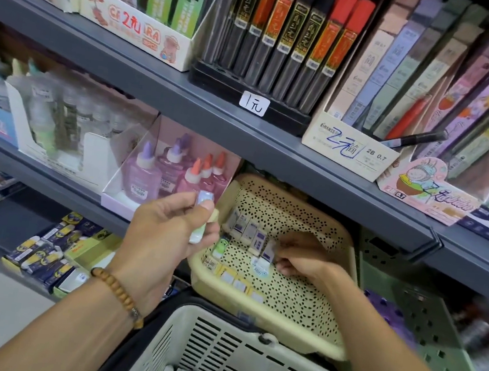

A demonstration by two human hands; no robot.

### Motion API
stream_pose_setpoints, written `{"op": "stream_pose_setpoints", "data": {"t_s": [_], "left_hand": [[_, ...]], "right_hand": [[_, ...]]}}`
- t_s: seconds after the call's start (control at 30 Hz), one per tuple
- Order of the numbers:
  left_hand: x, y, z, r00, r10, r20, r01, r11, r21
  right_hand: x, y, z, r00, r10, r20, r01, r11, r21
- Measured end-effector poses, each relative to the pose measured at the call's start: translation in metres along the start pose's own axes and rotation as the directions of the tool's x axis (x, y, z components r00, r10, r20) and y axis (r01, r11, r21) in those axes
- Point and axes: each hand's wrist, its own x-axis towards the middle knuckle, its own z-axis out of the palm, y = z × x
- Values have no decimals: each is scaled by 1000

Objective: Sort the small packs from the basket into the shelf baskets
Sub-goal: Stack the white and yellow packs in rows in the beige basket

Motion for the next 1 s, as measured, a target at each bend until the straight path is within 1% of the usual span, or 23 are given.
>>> {"op": "stream_pose_setpoints", "data": {"t_s": [0.07,0.1,0.13,0.17,0.2,0.23,0.33,0.4,0.47,0.5,0.53,0.57,0.6,0.63,0.67,0.7,0.73,0.8,0.83,0.87,0.9,0.93,1.0], "left_hand": [[1,0,-1,1000,-9,2,9,1000,23],[1,0,-2,1000,-13,-5,14,999,36],[2,0,-3,1000,-15,-7,16,999,52],[2,0,-3,1000,-19,-8,20,997,79],[3,-1,-3,1000,-20,-1,20,993,113],[2,-1,-3,1000,-23,7,22,990,141],[1,-1,-3,999,-31,17,28,984,179],[-1,-1,-3,999,-43,24,38,982,184],[-1,-1,-3,998,-58,34,49,972,231],[0,-1,-3,997,-67,42,54,963,265],[0,-2,-3,996,-70,53,51,952,301],[0,-3,-3,995,-72,64,46,941,337],[1,-3,-3,994,-69,80,34,928,370],[1,-3,-4,994,-61,90,21,919,393],[2,-4,-4,995,-47,93,5,914,406],[2,-5,-4,995,-32,93,-9,912,410],[2,-6,-4,995,-20,95,-21,911,412],[1,-6,-3,991,-5,132,-53,898,436],[0,-6,-3,987,0,158,-73,886,458],[-1,-6,-2,985,19,173,-102,871,482],[-1,-7,-4,983,75,170,-155,831,534],[1,-8,-8,973,167,158,-229,746,626],[3,-5,-17,924,348,157,-327,509,796]], "right_hand": [[5,-2,5,1000,-19,-19,18,1000,-19],[5,-4,7,999,-40,-24,38,994,-100],[4,-5,9,997,-73,-22,65,969,-237],[3,-5,12,995,-101,-10,89,915,-394],[3,-5,16,992,-124,-1,106,853,-511],[2,-6,19,991,-135,-3,109,814,-570],[4,-11,25,982,-179,-57,117,818,-563],[4,-15,24,977,-205,-54,136,802,-582],[3,-16,21,980,-194,-45,127,781,-611],[-1,-17,20,980,-193,-53,122,790,-601],[-6,-19,19,976,-206,-73,131,821,-556],[-12,-22,19,967,-237,-98,166,871,-462],[-21,-26,20,953,-278,-121,230,922,-311],[-32,-32,21,941,-315,-127,301,946,-117],[-45,-39,23,933,-347,-94,354,933,70],[-58,-46,26,922,-387,-26,383,898,215],[-70,-53,29,900,-434,52,400,865,303],[-85,-62,37,846,-509,156,429,825,368],[-86,-64,41,837,-521,171,434,820,373],[-85,-64,42,842,-512,170,425,823,377],[-83,-64,41,858,-488,159,400,830,388],[-78,-61,40,885,-447,130,366,842,397],[-65,-54,34,948,-319,20,292,891,348]]}}
